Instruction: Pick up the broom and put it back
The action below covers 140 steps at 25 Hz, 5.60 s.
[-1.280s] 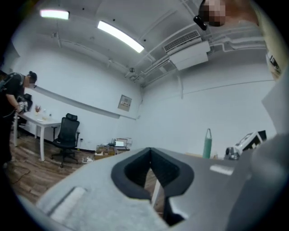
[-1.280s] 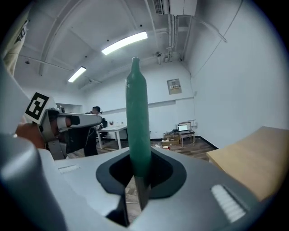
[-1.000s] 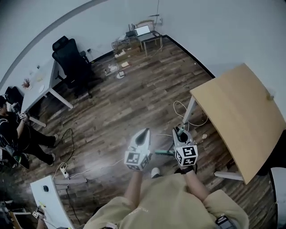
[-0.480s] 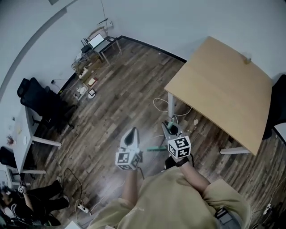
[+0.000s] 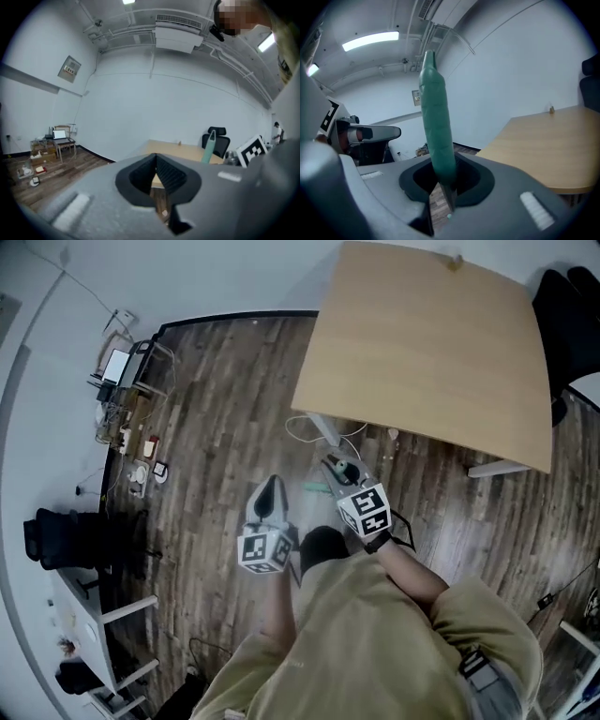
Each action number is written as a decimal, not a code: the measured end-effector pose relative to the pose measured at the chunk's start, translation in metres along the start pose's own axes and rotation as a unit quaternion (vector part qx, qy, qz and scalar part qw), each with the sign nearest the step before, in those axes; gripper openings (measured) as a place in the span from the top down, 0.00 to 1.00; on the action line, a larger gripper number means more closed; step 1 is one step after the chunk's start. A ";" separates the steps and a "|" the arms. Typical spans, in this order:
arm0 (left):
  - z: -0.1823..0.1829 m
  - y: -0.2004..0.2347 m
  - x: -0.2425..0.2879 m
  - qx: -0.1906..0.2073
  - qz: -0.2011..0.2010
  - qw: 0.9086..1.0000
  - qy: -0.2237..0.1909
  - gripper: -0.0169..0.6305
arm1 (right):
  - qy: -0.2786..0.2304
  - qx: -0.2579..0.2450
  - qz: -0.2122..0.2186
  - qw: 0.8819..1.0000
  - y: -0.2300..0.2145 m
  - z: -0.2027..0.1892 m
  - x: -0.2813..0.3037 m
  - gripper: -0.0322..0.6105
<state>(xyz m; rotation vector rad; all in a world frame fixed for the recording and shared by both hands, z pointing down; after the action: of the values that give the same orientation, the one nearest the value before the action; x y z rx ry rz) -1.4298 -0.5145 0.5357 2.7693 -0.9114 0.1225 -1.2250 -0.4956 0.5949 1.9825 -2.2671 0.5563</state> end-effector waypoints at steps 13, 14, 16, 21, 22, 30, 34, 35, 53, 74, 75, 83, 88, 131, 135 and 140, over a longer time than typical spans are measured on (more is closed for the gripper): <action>-0.012 0.062 0.037 0.013 -0.032 0.999 0.033 0.97 | 0.047 -0.014 -0.060 0.997 -0.011 -0.027 0.065 0.85; -0.017 0.067 0.035 0.011 -0.025 0.999 0.033 0.97 | 0.054 -0.019 -0.056 0.997 -0.010 -0.032 0.072 0.85; -0.032 0.074 0.032 0.000 -0.012 0.999 0.037 0.97 | 0.073 -0.027 -0.047 0.996 -0.006 -0.047 0.084 0.85; -0.067 0.083 0.039 -0.034 -0.005 0.998 0.051 0.97 | 0.126 -0.039 -0.035 0.991 -0.009 -0.089 0.114 0.86; -0.075 0.083 0.042 -0.041 -0.005 0.998 0.055 0.97 | 0.137 -0.038 -0.033 0.989 -0.012 -0.099 0.120 0.86; -0.132 0.092 0.079 -0.077 0.009 0.993 0.087 0.97 | 0.212 -0.050 0.003 0.976 -0.045 -0.176 0.176 0.85; -0.146 0.100 0.091 -0.084 0.018 0.992 0.096 0.97 | 0.231 -0.073 0.022 0.970 -0.053 -0.204 0.209 0.85; -0.148 0.103 0.091 -0.088 0.020 0.991 0.097 0.97 | 0.236 -0.077 0.024 0.968 -0.053 -0.209 0.217 0.85; -0.181 0.131 0.101 -0.101 0.026 0.986 0.133 0.97 | 0.244 -0.005 0.018 0.970 -0.086 -0.249 0.346 0.80; -0.192 0.121 0.102 -0.114 0.031 0.984 0.131 0.97 | 0.288 0.001 -0.016 0.957 -0.093 -0.269 0.336 0.18; -0.193 0.121 0.103 -0.114 0.031 0.984 0.131 0.97 | 0.286 0.001 -0.014 0.958 -0.094 -0.269 0.335 0.18; -0.195 0.109 0.109 -0.115 0.021 0.983 0.138 0.97 | 0.254 -0.030 0.006 0.967 -0.095 -0.257 0.319 0.12; -0.198 0.097 0.115 -0.111 0.012 0.984 0.141 0.97 | 0.234 0.002 -0.003 0.972 -0.109 -0.259 0.305 0.12; -0.223 0.105 0.079 -0.140 0.069 0.978 0.141 0.97 | 0.359 -0.039 0.100 0.927 -0.090 -0.282 0.321 0.87; -0.232 0.111 0.069 -0.145 0.079 0.976 0.140 0.97 | 0.357 -0.021 0.090 0.930 -0.088 -0.280 0.355 0.86; -0.237 0.115 0.053 -0.152 0.089 0.975 0.138 0.97 | 0.368 0.011 0.076 0.927 -0.087 -0.282 0.375 0.67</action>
<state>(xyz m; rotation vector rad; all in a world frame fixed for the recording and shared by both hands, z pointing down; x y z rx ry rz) -1.4584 -0.5790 0.7955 2.3167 -1.0073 0.3556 -1.2504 -0.7674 0.9867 1.2737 -1.9174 1.1145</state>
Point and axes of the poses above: the fingertips, and each gripper's own axes: x forward along the fingers, y to its left, z out of its top, the point moved 10 cm from there along -x, backward along the fingers, and after that the axes turned 14 degrees about -z, right-handed, at the moved point
